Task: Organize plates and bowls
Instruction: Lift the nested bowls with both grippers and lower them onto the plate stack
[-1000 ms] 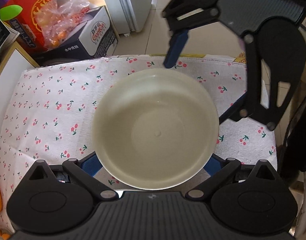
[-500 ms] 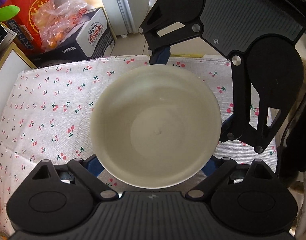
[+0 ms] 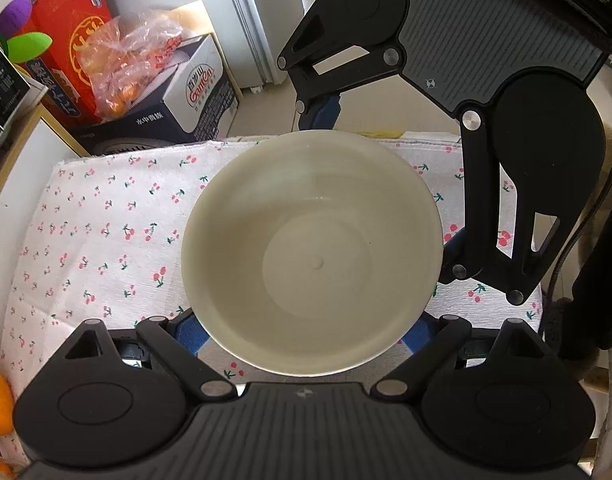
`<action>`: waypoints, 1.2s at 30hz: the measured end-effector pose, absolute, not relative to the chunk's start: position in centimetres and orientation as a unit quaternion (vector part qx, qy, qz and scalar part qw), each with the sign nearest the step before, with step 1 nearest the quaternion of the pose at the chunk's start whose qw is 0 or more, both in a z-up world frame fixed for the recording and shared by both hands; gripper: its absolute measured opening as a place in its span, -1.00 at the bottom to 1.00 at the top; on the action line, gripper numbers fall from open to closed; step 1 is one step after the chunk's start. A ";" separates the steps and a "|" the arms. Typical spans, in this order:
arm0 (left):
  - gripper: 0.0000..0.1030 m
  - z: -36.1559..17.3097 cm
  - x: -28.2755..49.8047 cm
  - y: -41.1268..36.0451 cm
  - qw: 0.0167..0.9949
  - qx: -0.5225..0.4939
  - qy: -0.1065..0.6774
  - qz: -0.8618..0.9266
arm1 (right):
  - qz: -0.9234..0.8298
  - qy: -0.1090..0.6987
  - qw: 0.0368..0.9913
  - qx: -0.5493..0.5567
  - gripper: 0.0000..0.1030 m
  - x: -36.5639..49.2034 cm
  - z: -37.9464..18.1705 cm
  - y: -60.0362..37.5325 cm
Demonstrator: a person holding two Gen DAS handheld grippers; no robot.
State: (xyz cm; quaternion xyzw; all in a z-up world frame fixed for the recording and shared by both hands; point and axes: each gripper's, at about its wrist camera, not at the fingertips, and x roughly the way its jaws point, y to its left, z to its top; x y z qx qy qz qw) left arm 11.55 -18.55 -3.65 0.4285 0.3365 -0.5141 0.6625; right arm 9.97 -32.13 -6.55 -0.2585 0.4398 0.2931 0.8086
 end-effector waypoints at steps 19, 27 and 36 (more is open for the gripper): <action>0.80 -0.7 10.6 -16.3 0.687 0.423 0.317 -0.499 | 0.285 0.418 0.810 -0.295 0.72 8.2 -2.2 -28.9; 0.81 0.2 10.3 -14.1 0.699 0.417 0.322 -0.483 | 0.298 0.408 0.806 -0.309 0.72 8.0 -1.1 -25.9; 0.81 0.1 10.6 -11.3 0.708 0.409 0.340 -0.464 | 0.319 0.402 0.797 -0.320 0.72 8.6 -1.0 -22.0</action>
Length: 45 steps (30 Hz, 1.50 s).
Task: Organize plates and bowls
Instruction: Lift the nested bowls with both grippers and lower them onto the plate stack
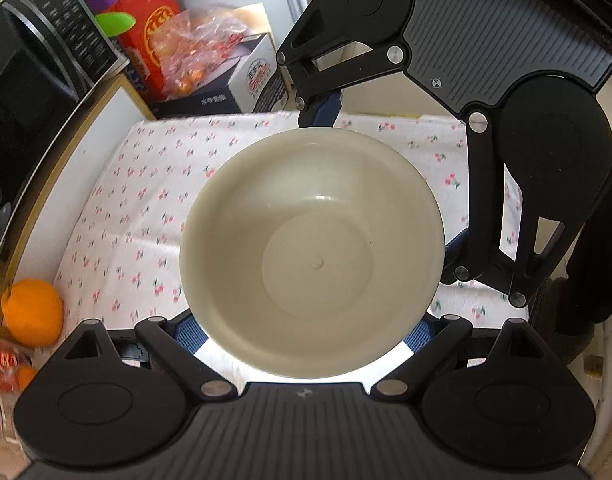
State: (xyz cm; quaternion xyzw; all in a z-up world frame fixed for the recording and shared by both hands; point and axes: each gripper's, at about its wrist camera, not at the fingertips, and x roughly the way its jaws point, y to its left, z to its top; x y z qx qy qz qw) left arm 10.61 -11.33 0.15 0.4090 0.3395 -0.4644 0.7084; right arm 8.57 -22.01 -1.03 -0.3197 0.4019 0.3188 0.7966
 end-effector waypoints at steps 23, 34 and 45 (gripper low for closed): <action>0.82 -3.0 13.4 -9.2 0.701 0.386 0.393 -0.453 | 0.357 0.419 0.769 -0.324 0.72 10.9 -4.5 -16.9; 0.97 -4.2 13.9 -9.6 0.701 0.393 0.392 -0.448 | 0.359 0.425 0.764 -0.326 0.74 10.8 -5.2 -16.3; 0.98 -3.9 13.0 -8.5 0.707 0.396 0.401 -0.427 | 0.339 0.435 0.763 -0.338 0.79 10.7 -4.5 -17.0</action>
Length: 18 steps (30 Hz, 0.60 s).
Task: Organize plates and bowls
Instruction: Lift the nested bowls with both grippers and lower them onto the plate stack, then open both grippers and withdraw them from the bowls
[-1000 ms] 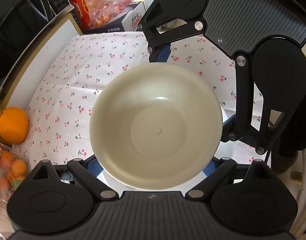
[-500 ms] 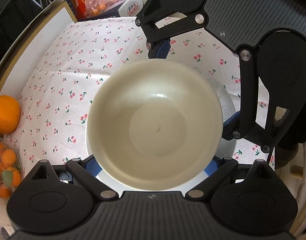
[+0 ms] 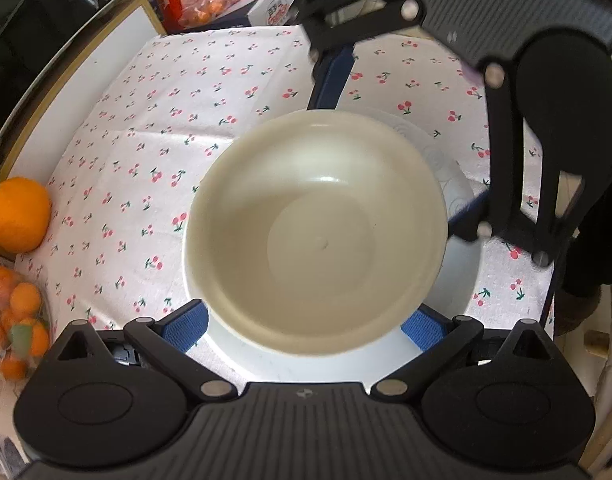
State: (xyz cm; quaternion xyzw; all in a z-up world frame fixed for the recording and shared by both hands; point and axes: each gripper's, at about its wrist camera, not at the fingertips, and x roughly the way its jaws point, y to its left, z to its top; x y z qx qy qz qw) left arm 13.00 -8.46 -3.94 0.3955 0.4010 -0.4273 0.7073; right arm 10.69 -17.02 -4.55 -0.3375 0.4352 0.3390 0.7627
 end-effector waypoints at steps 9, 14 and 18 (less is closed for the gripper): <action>0.99 -1.8 11.7 -6.5 0.743 0.371 0.392 -0.397 | 0.300 0.425 0.797 -0.306 0.79 8.7 -1.6 -19.8; 0.99 -0.7 9.7 -5.5 0.785 0.325 0.384 -0.361 | 0.280 0.407 0.838 -0.232 0.79 6.8 -0.2 -21.3; 0.99 -0.6 8.5 -5.6 0.806 0.301 0.386 -0.333 | 0.262 0.408 0.853 -0.194 0.79 5.4 -0.1 -21.8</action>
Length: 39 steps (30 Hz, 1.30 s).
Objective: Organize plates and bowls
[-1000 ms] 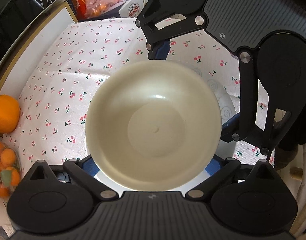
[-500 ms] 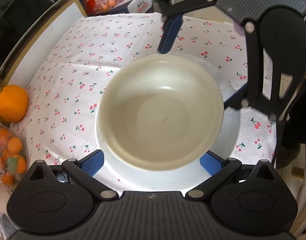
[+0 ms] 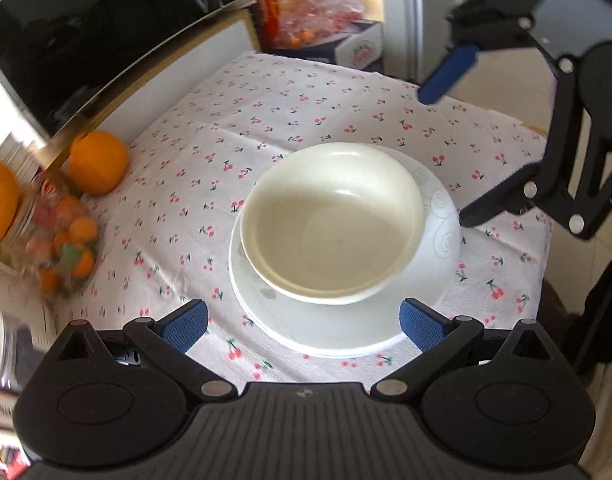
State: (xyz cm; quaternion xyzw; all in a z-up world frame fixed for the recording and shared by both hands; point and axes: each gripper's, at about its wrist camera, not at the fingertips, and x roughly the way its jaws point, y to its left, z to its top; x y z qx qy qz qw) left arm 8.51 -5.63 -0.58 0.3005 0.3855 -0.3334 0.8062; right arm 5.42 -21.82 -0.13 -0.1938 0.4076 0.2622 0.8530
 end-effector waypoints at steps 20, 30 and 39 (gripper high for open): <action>0.99 0.1 3.7 -4.7 0.905 0.117 0.384 -0.142 | 0.077 0.395 0.915 0.033 0.84 0.9 -1.6 -25.7; 0.99 -0.8 3.6 -2.9 0.922 0.004 0.382 -0.064 | 0.019 0.385 0.922 0.038 0.84 0.3 -3.4 -23.9; 0.99 -0.7 3.4 -3.1 0.932 0.017 0.360 -0.037 | 0.005 0.379 0.924 0.042 0.84 0.6 -3.5 -23.4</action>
